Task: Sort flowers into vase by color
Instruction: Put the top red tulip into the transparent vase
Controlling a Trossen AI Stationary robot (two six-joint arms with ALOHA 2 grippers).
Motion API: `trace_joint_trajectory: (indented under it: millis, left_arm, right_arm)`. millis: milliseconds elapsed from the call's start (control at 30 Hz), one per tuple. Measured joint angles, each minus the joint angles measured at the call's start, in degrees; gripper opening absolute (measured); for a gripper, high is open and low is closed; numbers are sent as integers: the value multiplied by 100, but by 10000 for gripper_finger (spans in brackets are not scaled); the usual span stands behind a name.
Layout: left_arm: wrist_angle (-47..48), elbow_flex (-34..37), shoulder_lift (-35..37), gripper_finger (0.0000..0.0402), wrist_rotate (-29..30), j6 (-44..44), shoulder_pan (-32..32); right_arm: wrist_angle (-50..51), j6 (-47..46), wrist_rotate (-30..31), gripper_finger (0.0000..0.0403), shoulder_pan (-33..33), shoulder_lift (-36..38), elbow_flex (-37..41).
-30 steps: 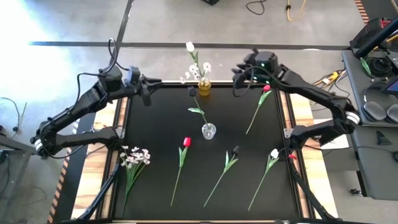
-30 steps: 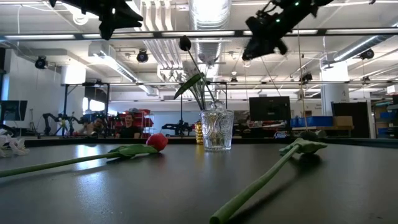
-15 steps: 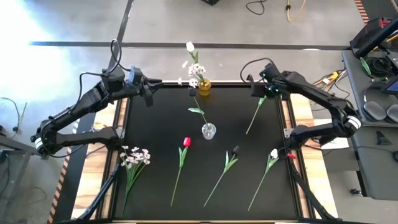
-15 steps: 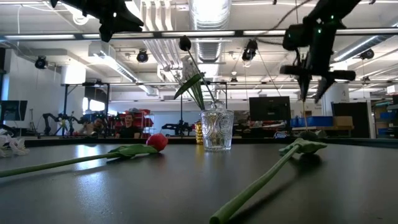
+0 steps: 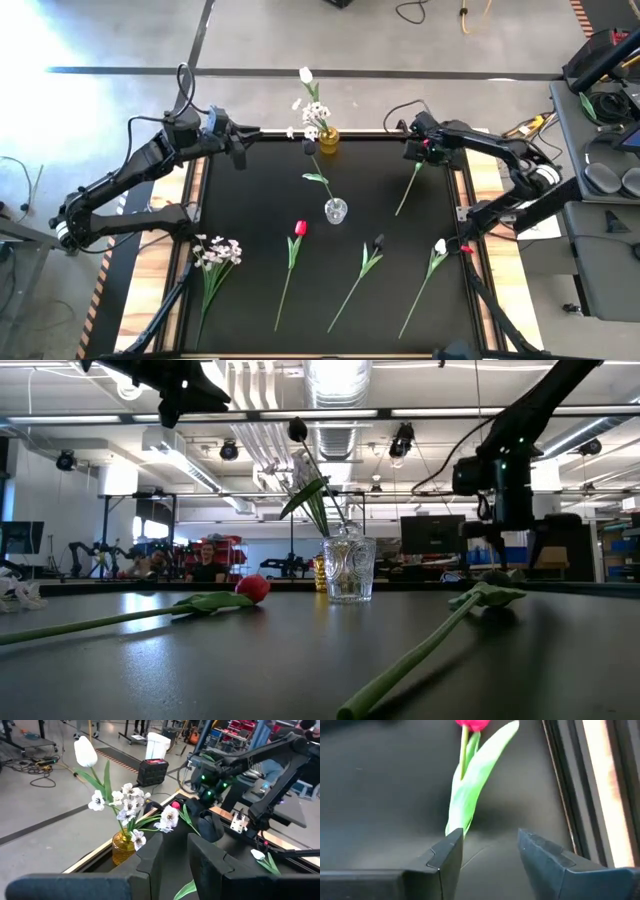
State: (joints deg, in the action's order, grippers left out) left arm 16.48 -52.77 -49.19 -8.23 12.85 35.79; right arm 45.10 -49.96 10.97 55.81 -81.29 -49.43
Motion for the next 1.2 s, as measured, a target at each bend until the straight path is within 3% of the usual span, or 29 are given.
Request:
trace_joint_trajectory:
  millis: [367, 667, 967, 1200]
  left_arm:
    - [7, 0, 9, 75, 18, 117, 0]
    - [29, 0, 13, 75, 18, 117, 0]
    - [51, 0, 13, 75, 18, 165, 0]
    - [165, 0, 9, 75, 18, 159, 0]
  right_arm:
    - [-195, -151, -174, 134, -4, -752, 0]
    - [-349, 164, -375, 17, -6, -407, 140]
    - [-949, -51, -384, 18, 0, -20, 127]
    - [-972, -385, -346, 98, 35, -223, 127]
